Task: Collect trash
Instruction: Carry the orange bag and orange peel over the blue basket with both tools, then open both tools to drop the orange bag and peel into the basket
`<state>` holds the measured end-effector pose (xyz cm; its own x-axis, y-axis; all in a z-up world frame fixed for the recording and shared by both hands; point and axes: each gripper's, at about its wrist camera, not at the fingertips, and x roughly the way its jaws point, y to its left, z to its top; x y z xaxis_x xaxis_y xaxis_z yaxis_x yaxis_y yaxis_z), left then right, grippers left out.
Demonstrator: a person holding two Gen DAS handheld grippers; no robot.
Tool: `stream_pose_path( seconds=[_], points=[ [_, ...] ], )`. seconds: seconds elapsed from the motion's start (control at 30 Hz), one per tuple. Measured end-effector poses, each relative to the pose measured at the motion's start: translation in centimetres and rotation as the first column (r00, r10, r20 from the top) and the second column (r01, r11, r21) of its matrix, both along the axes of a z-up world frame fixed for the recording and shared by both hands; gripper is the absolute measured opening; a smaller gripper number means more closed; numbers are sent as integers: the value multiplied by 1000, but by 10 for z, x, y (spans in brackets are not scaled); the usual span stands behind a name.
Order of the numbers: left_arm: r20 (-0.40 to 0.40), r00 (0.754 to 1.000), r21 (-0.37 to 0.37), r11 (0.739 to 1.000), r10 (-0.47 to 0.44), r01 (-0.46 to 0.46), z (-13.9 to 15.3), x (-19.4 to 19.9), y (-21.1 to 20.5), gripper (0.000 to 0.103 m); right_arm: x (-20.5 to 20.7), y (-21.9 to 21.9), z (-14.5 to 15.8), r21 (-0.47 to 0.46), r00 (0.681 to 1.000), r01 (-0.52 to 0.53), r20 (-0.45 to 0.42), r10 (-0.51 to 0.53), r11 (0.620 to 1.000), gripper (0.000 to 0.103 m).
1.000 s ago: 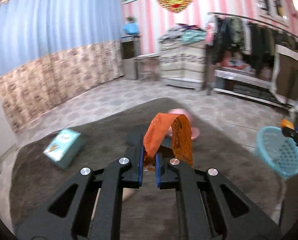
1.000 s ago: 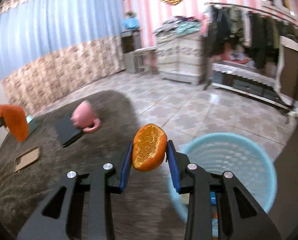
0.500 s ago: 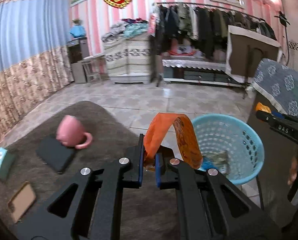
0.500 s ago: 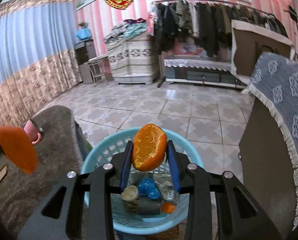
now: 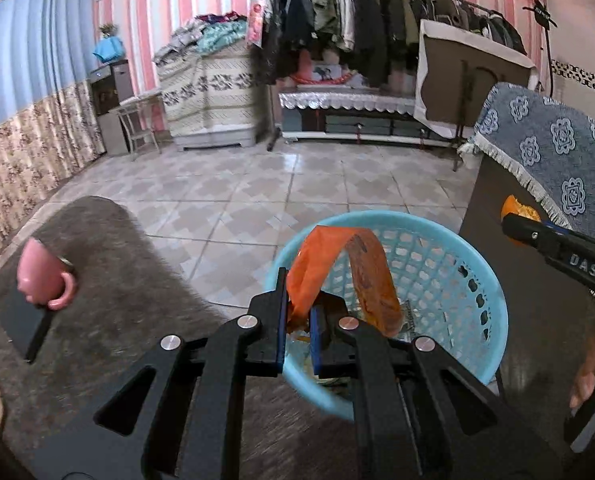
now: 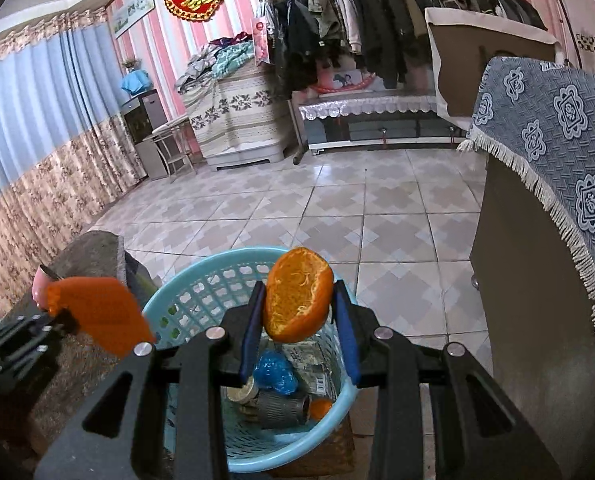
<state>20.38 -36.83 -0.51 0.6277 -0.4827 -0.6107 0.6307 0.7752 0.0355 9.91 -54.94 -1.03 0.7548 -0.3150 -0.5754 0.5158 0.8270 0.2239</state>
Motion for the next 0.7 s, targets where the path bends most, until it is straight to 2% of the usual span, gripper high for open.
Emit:
stream_pose_path(
  seconds=[0.17, 0.2, 0.23, 0.33, 0.47, 0.53, 0.7],
  points=[
    [-19, 1000, 55, 998, -25, 26, -22, 6, -29, 9, 2, -2, -3, 5, 1000, -2, -11, 2, 1000, 34],
    [-34, 999, 64, 997, -29, 31, -27, 9, -32, 12, 3, -3, -4, 8, 1000, -3, -14, 3, 1000, 34],
    [-49, 998, 72, 997, -31, 34, -30, 11, -32, 26, 4, -4, -6, 10, 1000, -3, -18, 3, 1000, 34],
    [-50, 998, 82, 996, -30, 34, -38, 10, -26, 56, 7, -8, -9, 22, 1000, 0, -27, 1, 1000, 34],
    [-55, 998, 79, 997, -16, 20, -41, 11, -16, 62, 10, -6, -13, 28, 999, -5, -32, 6, 1000, 34],
    [-50, 999, 57, 998, 5, -2, -37, 13, -5, 73, 17, -3, -14, 23, 999, -17, -37, 18, 1000, 34],
    [11, 995, 23, 995, 97, -97, -20, 16, 25, 90, 36, 11, -18, -5, 996, -53, -67, 52, 999, 35]
  ],
)
